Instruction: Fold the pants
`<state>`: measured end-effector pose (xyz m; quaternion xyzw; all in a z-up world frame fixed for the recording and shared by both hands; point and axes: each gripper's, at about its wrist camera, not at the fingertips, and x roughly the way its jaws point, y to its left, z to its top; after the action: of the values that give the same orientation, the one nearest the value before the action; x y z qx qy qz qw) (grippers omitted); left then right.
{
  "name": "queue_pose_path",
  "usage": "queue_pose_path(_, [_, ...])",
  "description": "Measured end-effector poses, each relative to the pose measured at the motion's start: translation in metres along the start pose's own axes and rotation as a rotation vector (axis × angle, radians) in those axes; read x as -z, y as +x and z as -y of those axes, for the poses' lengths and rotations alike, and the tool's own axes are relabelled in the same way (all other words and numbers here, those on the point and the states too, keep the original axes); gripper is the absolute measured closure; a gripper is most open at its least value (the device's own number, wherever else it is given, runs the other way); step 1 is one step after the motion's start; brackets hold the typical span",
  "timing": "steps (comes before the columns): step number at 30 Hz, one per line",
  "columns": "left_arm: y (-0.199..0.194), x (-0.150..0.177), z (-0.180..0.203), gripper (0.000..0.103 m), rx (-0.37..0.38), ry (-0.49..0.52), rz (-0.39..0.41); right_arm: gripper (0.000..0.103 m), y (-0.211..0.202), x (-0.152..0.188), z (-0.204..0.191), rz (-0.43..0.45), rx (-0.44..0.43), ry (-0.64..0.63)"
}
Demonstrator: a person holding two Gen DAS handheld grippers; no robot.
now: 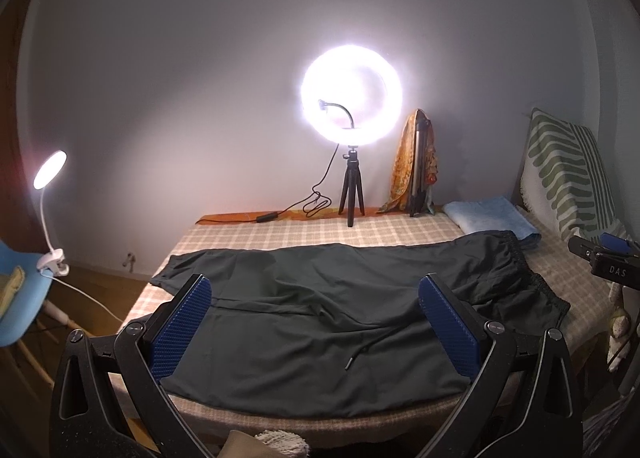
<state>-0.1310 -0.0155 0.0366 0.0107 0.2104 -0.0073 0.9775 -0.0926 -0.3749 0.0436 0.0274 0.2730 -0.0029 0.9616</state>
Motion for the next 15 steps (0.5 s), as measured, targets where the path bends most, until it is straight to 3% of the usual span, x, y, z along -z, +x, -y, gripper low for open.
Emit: queue_pose_path(15, [0.0001,0.0013,-0.0022,0.0,-0.005,-0.007,-0.006,0.0,0.0021,-0.0014,-0.0038,0.002,0.007,-0.007])
